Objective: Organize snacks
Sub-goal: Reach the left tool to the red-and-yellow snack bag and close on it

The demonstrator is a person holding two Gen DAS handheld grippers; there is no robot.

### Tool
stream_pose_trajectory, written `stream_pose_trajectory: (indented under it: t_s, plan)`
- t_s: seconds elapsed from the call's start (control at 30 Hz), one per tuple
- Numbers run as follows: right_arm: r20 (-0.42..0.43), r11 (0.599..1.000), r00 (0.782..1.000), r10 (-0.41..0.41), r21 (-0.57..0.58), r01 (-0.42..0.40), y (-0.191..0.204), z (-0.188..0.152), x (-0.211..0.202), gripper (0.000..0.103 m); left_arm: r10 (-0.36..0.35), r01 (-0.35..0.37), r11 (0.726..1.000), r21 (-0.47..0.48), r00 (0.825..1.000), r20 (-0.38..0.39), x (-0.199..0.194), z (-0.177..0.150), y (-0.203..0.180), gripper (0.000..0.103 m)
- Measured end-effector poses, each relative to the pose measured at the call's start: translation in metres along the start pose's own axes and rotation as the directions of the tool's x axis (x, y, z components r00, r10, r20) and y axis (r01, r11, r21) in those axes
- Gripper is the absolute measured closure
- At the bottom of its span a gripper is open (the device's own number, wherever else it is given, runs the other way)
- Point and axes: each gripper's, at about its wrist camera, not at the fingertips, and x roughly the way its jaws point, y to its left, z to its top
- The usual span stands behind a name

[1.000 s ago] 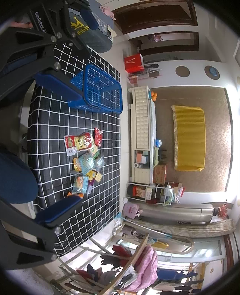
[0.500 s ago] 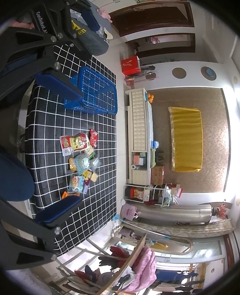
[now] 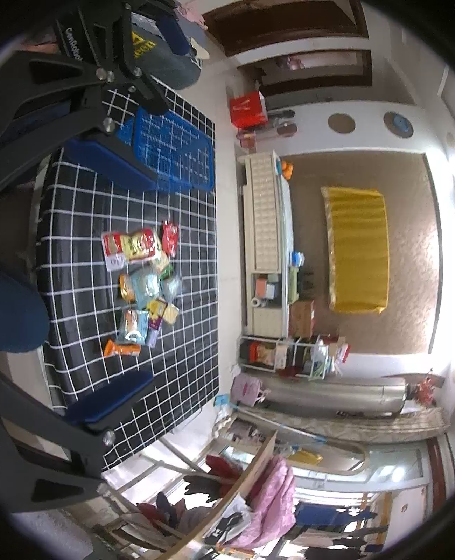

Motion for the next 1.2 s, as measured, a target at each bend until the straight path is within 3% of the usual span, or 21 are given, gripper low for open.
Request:
stream_pose_trajectory:
  t_s: [0.07, 0.13, 0.33, 0.5, 0.57, 0.67, 0.77, 0.93, 1.07, 1.2]
  plan:
    - [-0.03, 0.999, 1.0, 0.01, 0.036, -0.009, -0.013, 0.003, 0.014, 0.0, -0.061, 0.061, 0.998, -0.023, 0.998, -0.026, 0.019, 0.007, -0.004, 0.0]
    - [-0.072, 0.998, 0.997, 0.023, 0.064, -0.018, -0.025, 0.004, 0.032, 0.0, -0.097, 0.094, 0.995, -0.038, 0.99, -0.1, 0.045, 0.011, -0.01, 0.0]
    - [-0.157, 0.998, 0.987, -0.041, 0.039, 0.047, -0.051, 0.003, 0.09, 0.0, -0.183, 0.164, 0.982, -0.097, 0.952, -0.246, 0.131, 0.013, -0.037, 0.0]
    - [-0.241, 0.998, 0.97, -0.042, 0.028, 0.05, -0.07, -0.007, 0.138, 0.0, -0.143, 0.139, 0.99, -0.034, 0.929, -0.341, 0.187, 0.002, -0.069, 0.0]
    - [-0.275, 0.999, 0.961, -0.034, 0.029, 0.044, -0.075, -0.012, 0.157, 0.0, -0.136, 0.129, 0.991, -0.044, 0.909, -0.393, 0.21, -0.006, -0.074, 0.0]
    - [-0.334, 0.999, 0.942, -0.019, 0.024, 0.029, -0.081, -0.022, 0.187, 0.0, -0.159, 0.137, 0.987, -0.08, 0.859, -0.488, 0.245, -0.02, -0.076, 0.0]
    - [-0.384, 1.0, 0.923, -0.011, 0.01, 0.016, -0.083, -0.033, 0.217, 0.0, -0.161, 0.124, 0.987, -0.103, 0.819, -0.55, 0.275, -0.037, -0.077, 0.0]
    - [-0.443, 1.0, 0.896, 0.016, 0.01, -0.013, -0.086, -0.046, 0.259, 0.0, -0.145, 0.07, 0.987, -0.147, 0.786, -0.602, 0.31, -0.056, -0.074, 0.0]
    - [-0.497, 0.998, 0.867, 0.033, -0.027, -0.053, -0.08, -0.055, 0.289, 0.0, -0.114, 0.006, 0.986, -0.164, 0.744, -0.658, 0.34, -0.069, -0.067, 0.0]
    - [-0.518, 0.998, 0.853, 0.057, -0.001, -0.068, -0.082, -0.058, 0.306, 0.0, -0.097, -0.027, 0.985, -0.169, 0.727, -0.68, 0.356, -0.075, -0.061, 0.0]
